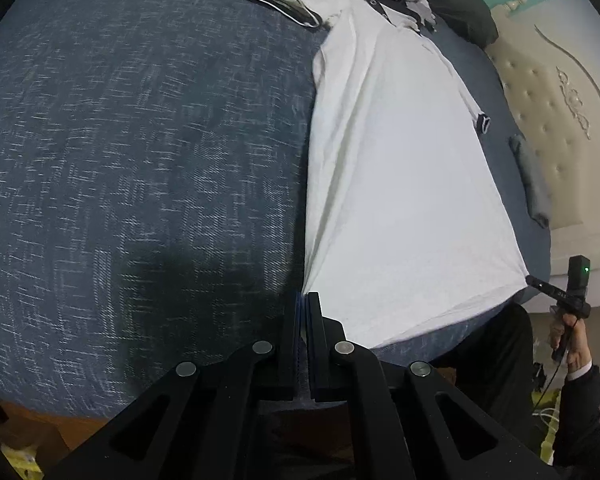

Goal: Fold clothes
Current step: 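Hold the white shirt hem with both tools and pull it taut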

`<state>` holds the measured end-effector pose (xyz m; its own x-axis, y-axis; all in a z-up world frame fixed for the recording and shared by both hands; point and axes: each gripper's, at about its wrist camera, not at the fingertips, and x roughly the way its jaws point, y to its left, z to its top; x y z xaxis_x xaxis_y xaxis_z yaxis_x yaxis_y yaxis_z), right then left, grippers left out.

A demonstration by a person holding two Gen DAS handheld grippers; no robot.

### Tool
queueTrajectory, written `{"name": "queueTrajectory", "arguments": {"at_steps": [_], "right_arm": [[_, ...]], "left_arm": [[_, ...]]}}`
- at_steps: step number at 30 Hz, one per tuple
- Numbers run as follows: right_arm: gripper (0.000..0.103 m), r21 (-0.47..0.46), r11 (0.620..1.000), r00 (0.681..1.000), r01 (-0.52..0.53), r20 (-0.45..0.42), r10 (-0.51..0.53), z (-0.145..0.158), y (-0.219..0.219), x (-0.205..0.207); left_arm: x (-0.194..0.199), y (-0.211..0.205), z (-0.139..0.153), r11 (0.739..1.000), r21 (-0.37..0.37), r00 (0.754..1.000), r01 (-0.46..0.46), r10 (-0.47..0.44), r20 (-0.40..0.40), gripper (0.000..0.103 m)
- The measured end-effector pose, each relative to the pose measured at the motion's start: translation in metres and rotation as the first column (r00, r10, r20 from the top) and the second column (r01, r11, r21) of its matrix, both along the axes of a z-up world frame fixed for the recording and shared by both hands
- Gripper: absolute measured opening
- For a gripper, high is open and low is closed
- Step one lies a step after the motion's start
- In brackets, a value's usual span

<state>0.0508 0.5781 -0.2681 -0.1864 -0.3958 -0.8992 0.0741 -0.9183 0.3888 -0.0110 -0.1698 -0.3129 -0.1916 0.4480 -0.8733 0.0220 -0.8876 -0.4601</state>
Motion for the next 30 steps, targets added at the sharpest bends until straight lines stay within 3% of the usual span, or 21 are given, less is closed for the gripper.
{"name": "queueTrajectory", "arguments": {"at_steps": [9, 18, 27, 30], "right_arm": [[0.004, 0.010, 1.000, 0.999, 0.018, 0.032, -0.019, -0.018, 0.003, 0.002], [0.004, -0.002, 1.000, 0.998, 0.026, 0.050, -0.026, -0.025, 0.001, 0.001], [0.005, -0.031, 0.999, 0.998, 0.027, 0.058, -0.026, -0.025, -0.007, -0.002], [0.007, -0.039, 0.998, 0.997, 0.041, 0.064, -0.038, -0.025, -0.004, -0.005]], "left_arm": [[0.001, 0.012, -0.007, 0.998, -0.041, 0.998, 0.045, -0.043, 0.040, 0.003], [0.005, 0.008, -0.013, 1.000, 0.005, 0.997, 0.019, -0.019, 0.076, 0.003], [0.007, 0.006, -0.013, 0.999, 0.029, 0.995, 0.020, -0.022, 0.094, 0.020], [0.005, 0.008, -0.018, 0.999, 0.035, 0.995, 0.026, -0.030, 0.099, 0.021]]}}
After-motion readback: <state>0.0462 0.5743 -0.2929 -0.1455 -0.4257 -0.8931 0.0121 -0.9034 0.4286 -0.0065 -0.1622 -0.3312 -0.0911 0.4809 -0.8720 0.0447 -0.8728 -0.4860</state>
